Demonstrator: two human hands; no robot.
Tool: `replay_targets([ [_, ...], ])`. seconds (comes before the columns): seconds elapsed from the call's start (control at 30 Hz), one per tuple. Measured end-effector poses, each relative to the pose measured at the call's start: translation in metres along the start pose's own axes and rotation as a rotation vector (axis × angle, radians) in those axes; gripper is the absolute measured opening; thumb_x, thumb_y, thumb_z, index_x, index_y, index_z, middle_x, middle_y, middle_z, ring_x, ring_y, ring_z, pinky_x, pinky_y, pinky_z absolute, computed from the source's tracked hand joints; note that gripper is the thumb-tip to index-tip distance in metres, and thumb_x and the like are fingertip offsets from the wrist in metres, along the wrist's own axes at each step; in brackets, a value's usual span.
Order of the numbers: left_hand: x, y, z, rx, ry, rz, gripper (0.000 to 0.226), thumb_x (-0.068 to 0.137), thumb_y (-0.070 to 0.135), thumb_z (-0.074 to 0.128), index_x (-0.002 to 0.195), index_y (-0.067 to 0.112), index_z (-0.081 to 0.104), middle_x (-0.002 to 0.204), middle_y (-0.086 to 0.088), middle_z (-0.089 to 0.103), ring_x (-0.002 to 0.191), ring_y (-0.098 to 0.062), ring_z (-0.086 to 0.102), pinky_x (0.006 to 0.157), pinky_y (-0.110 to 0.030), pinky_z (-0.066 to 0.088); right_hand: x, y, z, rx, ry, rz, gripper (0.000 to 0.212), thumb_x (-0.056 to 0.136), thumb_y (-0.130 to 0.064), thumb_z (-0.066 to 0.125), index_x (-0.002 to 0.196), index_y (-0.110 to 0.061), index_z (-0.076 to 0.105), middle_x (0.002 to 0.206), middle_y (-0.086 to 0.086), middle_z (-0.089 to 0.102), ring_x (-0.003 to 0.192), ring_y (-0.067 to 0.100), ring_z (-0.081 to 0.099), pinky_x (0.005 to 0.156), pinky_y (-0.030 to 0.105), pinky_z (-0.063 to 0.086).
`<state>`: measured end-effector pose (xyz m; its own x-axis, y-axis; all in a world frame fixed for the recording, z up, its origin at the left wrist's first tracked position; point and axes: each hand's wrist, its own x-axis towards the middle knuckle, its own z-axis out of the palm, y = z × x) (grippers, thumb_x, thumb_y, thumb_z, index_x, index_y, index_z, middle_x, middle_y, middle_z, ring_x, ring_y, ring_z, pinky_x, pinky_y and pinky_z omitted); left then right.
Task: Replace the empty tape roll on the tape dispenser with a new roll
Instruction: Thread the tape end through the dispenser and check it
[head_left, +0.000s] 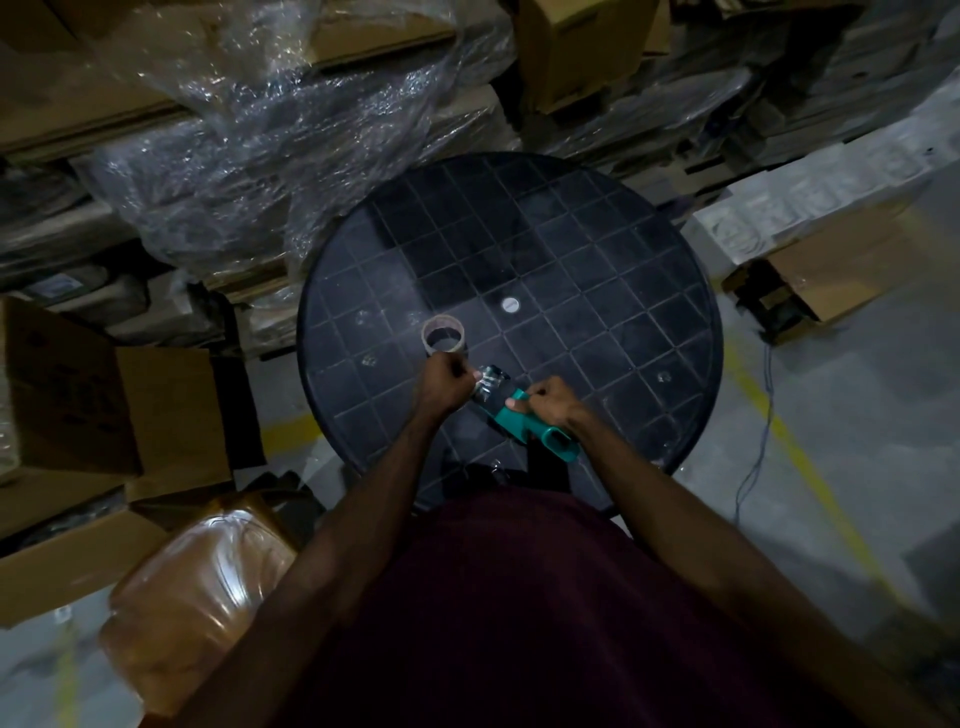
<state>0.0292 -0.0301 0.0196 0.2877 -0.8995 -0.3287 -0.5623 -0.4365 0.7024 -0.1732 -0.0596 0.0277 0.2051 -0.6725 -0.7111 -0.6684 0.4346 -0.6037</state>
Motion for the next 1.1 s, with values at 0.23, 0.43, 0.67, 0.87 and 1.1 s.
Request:
replay_targets([
  [0.23,0.003,-0.008,-0.005,-0.094,-0.004,0.020,0.016,0.082,0.013,0.077,0.074,0.000,0.074,0.070,-0.005,0.070,0.061,-0.008,0.060,0.058,-0.017,0.042,-0.007,-0.007,0.004,0.086,-0.053,-0.048,0.033,0.082,-0.029,0.080,0.066,-0.010,0.059,0.067,0.005,0.066,0.049,0.011,0.061,0.045,0.018,0.048],
  [0.43,0.006,-0.016,-0.005,-0.152,-0.065,0.008,0.015,0.083,0.011,0.076,0.076,-0.002,0.072,0.073,-0.007,0.070,0.062,-0.008,0.060,0.059,-0.017,0.044,-0.007,-0.006,0.004,0.055,-0.049,-0.061,0.036,0.082,-0.031,0.080,0.062,-0.015,0.053,0.067,0.002,0.064,0.051,0.010,0.058,0.046,0.017,0.046],
  [0.67,0.002,-0.019,-0.008,-0.220,-0.080,-0.012,0.007,0.084,-0.002,0.071,0.084,-0.009,0.073,0.076,-0.009,0.068,0.058,0.005,0.060,0.063,-0.012,0.047,-0.006,-0.001,0.004,0.021,-0.057,-0.073,0.036,0.081,-0.031,0.081,0.059,-0.018,0.056,0.065,-0.002,0.061,0.057,0.010,0.056,0.054,0.022,0.045],
  [0.87,0.012,-0.039,-0.019,-0.350,0.086,-0.222,0.013,0.081,0.011,0.070,0.071,0.002,0.071,0.062,-0.007,0.053,0.055,-0.012,0.042,0.058,-0.027,0.034,-0.007,0.009,-0.001,0.041,-0.071,-0.061,0.024,0.079,-0.033,0.082,0.072,-0.014,0.070,0.074,0.000,0.072,0.064,0.012,0.066,0.059,0.025,0.051],
  [1.1,0.000,-0.023,-0.006,-0.404,-0.085,-0.311,0.013,0.097,0.013,0.059,0.090,0.005,0.067,0.075,-0.008,0.064,0.055,-0.015,0.047,0.042,-0.016,0.037,-0.008,0.007,0.005,0.407,-0.045,-0.019,0.022,0.092,-0.019,0.069,0.087,0.002,0.065,0.079,0.020,0.068,0.055,0.024,0.067,0.048,0.034,0.057],
])
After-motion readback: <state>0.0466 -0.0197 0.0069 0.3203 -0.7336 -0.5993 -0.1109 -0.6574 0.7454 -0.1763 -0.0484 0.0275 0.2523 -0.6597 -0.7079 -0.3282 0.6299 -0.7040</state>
